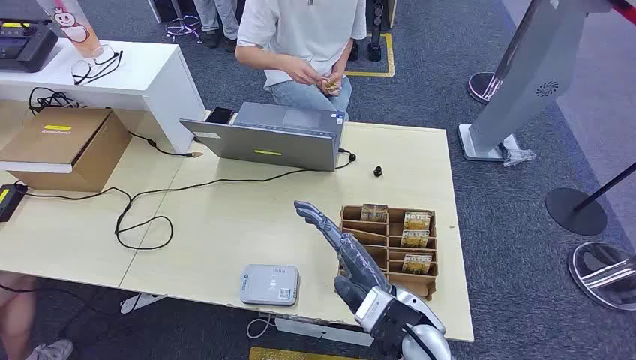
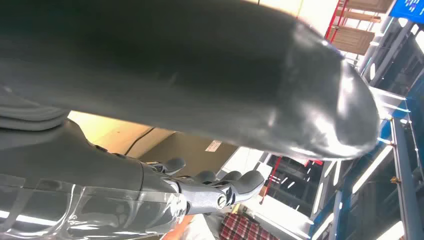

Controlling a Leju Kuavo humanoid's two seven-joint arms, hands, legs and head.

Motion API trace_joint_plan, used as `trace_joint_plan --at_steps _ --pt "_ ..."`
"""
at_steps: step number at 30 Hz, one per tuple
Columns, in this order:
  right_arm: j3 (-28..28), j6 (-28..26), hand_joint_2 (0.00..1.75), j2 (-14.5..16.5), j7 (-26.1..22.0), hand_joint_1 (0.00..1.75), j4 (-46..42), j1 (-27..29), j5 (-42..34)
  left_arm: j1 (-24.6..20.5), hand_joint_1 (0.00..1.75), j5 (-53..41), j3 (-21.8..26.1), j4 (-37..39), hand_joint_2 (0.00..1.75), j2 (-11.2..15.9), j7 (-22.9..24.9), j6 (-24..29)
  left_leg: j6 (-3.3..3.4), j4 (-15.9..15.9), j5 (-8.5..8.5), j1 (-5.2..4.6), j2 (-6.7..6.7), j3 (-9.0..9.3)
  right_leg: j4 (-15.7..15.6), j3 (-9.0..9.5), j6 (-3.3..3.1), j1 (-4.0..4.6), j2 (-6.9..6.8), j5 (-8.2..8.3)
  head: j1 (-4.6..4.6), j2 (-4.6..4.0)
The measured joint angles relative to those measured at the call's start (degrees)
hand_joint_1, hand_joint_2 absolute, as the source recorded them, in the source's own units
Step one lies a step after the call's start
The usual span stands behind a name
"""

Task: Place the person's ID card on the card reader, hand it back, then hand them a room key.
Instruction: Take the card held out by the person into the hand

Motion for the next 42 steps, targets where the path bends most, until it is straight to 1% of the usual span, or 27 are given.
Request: trace_joint_plan --at_steps 22,27,30,34,38,42 --pt "0.0 -1.21 0.0 -0.01 -0.04 0.0 -0.02 0.06 1.16 0.0 0.0 -0.06 -0.02 0.0 0.0 0.02 0.0 0.2 0.0 0.0 0.0 0.0 0.0 0.0 0.0 0.0 0.0 0.0 0.0 0.0 -0.01 0.0" --pt "-0.01 -2.66 0.0 -0.02 -0.1 0.0 -0.02 0.07 2.51 -0.02 0.0 -0.07 -0.11 0.02 0.0 0.1 0.0 0.84 0.0 0.0 0.0 0.0 0.0 0.0 0.0 0.0 0.0 0.0 0.0 0.0 -0.01 0.0" --pt "-0.04 -5.56 0.0 -0.02 -0.27 0.0 -0.03 -0.02 5.62 -0.03 0.0 -0.09 -0.17 0.11 0.0 0.16 0.0 1.46 0.0 0.0 0.0 0.0 0.0 0.0 0.0 0.0 0.0 0.0 0.0 0.0 -0.01 0.0" --pt "-0.09 -12.04 0.0 -0.02 -0.28 0.0 -0.02 -1.07 12.92 -0.04 0.0 -0.08 -0.4 0.2 0.0 0.21 0.0 1.98 0.0 0.0 0.0 0.0 0.01 0.01 0.0 0.0 0.0 0.0 0.01 0.0 -0.01 0.0" --pt "-0.09 -18.13 0.0 -0.02 -0.07 0.0 0.55 -3.15 19.21 -0.04 0.0 -0.1 -1.14 0.2 0.0 0.21 -0.01 2.14 0.0 0.0 0.0 0.0 0.01 0.01 0.0 0.0 0.0 0.0 0.01 0.01 -0.01 0.0" --pt "-0.11 -25.0 0.0 -0.01 1.16 0.0 2.73 -6.57 26.05 -0.09 0.0 -0.14 -1.72 0.2 0.0 0.19 -0.02 2.3 0.0 0.01 0.01 0.0 0.02 0.02 0.0 0.0 0.0 0.0 0.01 0.01 -0.01 0.0"
